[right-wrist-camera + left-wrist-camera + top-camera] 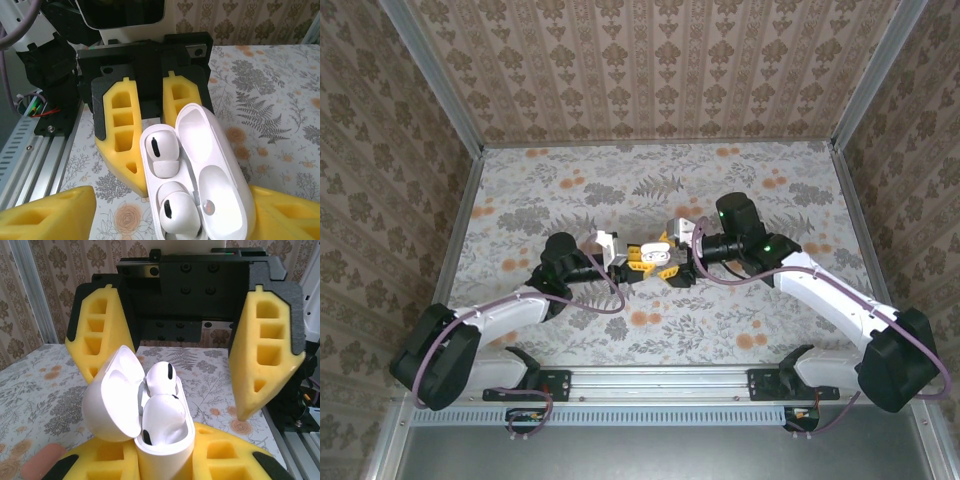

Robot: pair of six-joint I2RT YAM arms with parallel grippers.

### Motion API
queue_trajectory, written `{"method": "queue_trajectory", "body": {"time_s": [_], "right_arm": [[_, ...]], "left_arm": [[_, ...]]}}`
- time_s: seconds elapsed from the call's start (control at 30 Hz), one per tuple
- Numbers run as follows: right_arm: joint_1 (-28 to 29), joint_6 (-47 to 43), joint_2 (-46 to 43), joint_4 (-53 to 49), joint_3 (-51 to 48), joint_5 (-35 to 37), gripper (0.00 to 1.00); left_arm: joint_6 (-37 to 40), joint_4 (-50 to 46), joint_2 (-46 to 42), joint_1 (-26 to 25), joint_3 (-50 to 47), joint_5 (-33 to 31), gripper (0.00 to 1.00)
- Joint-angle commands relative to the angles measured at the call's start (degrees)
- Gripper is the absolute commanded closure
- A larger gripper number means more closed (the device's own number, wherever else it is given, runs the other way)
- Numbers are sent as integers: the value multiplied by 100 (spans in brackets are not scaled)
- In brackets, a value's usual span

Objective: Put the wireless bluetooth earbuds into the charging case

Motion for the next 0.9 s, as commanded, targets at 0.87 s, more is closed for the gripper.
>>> {"method": "queue_trajectory", "body": {"time_s": [0.87], "right_arm": [[-682,4585,-1207,181,-998,3069,31]], "left_arm": [[-2556,-4662,972,-14,2081,-1477,94]]}}
